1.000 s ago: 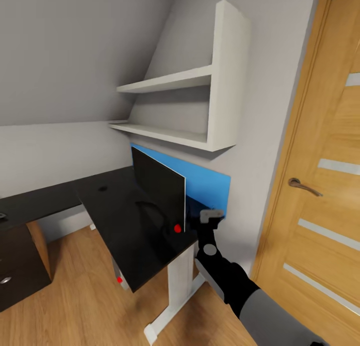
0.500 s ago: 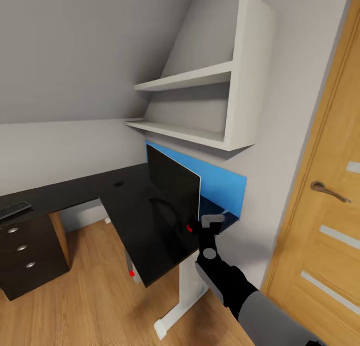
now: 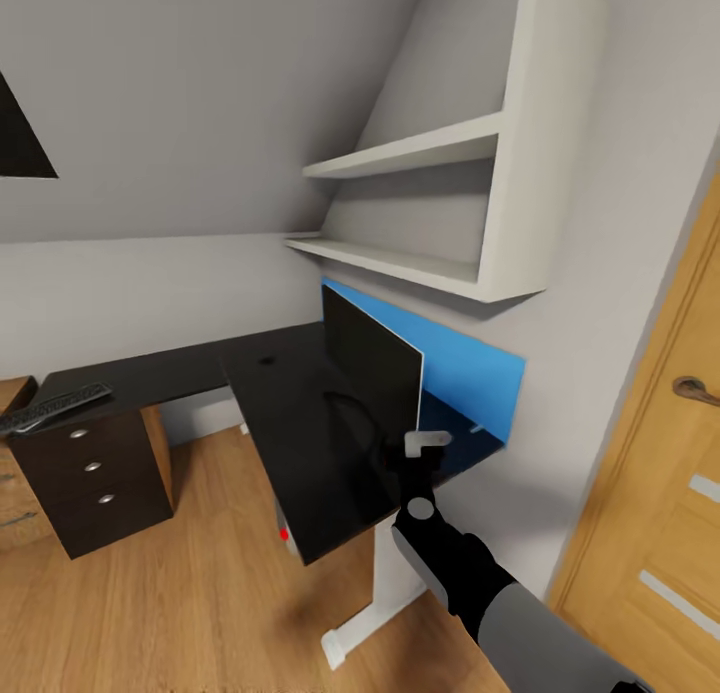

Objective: In the bedroom, organize the workspace by keeping the computer under the desk, ensuring the monitor is on the desk, placing the keyboard on the desk next to the monitor, placing the mouse on the desk next to the keyboard, moving the folder from the swivel chair onto the desk next to the mouse, stacking the notebook on top of the folder with the pen on top of the notebook, and positioning the swivel chair next to the desk.

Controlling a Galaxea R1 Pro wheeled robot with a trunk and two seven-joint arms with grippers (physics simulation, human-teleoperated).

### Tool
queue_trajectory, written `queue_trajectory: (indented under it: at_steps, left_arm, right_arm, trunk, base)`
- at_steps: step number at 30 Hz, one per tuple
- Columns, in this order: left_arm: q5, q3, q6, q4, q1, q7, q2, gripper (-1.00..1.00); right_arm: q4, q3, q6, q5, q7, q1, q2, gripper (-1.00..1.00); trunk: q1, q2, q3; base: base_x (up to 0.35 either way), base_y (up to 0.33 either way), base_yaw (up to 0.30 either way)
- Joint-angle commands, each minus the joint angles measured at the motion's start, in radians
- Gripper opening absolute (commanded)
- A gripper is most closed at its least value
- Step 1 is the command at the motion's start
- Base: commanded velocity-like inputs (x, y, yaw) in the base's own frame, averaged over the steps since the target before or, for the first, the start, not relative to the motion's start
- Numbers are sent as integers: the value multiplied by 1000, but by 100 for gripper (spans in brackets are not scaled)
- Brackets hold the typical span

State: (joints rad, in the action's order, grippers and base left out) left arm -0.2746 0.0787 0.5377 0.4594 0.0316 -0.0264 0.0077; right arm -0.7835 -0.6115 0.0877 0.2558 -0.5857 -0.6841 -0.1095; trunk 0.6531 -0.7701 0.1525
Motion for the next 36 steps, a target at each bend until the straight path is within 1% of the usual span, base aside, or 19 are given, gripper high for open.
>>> queue_trajectory:
  at_steps: [1, 6, 12, 17, 26, 36]
  left_arm:
    - [-2, -1, 1, 2, 1, -3, 0, 100]
    - [-2, -1, 1, 2, 1, -3, 0, 100]
    - [1, -3, 1, 2, 1, -3, -3, 100]
    - [2, -3, 1, 2, 1, -3, -3, 100]
    - [2, -4, 2, 2, 1, -3, -3, 100]
    - [1, -4, 2, 2, 1, -2, -3, 100]
  right_arm:
    - [1, -5, 9, 10, -5, -2, 1, 100]
    - [1, -6, 9, 11, -5, -2, 0, 100]
    - [1, -5, 9, 11, -5, -2, 1, 100]
    - [1, -5, 9, 9, -5, -2, 2, 100]
    - [1, -4, 12, 7, -5, -2, 3, 100]
    - [2, -4, 12, 8, -5, -2, 4, 100]
  trunk:
    - [0, -1, 2]
    - [0, -1, 6]
    - [0, -1, 9]
    - [0, -1, 9]
    - [0, -1, 9]
    - [0, -1, 9]
  base:
    - [0, -280, 238]
    - [0, -292, 197]
    - [0, -225, 79]
    - [27, -60, 18]
    - [212, -14, 4]
    - [82, -6, -17]
